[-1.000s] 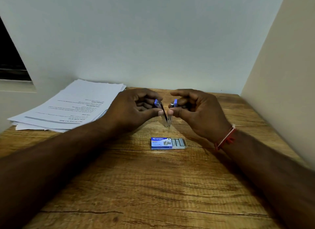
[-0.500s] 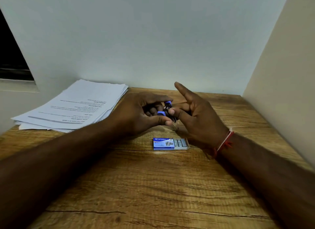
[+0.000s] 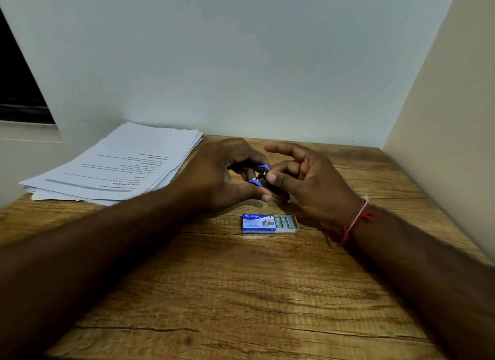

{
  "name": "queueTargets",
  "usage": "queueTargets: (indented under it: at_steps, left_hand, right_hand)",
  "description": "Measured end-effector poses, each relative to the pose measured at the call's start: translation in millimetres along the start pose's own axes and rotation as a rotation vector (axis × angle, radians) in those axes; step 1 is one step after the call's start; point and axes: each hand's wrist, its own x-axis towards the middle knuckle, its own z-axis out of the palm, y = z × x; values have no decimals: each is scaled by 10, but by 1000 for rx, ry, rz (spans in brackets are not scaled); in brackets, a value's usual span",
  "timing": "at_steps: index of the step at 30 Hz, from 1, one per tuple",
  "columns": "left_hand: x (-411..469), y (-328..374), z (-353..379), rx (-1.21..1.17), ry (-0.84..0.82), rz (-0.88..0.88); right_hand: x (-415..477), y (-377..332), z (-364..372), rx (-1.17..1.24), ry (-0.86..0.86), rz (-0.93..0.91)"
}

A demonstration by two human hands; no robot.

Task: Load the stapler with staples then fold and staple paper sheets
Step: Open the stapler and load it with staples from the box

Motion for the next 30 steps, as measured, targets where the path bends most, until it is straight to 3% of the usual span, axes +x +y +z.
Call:
queueTargets:
  at_steps: [16,26,30]
  left_hand:
    - [-7,15,55,-29,7,-64]
    - [21,-71,-47,-33,-3,-11]
    - [21,-86,-32,8,-48,42]
  right_hand:
    - [-6,30,13,32,31,13]
    - [54,76,-3,-84,133,5]
    - [51,87,15,-59,87,64]
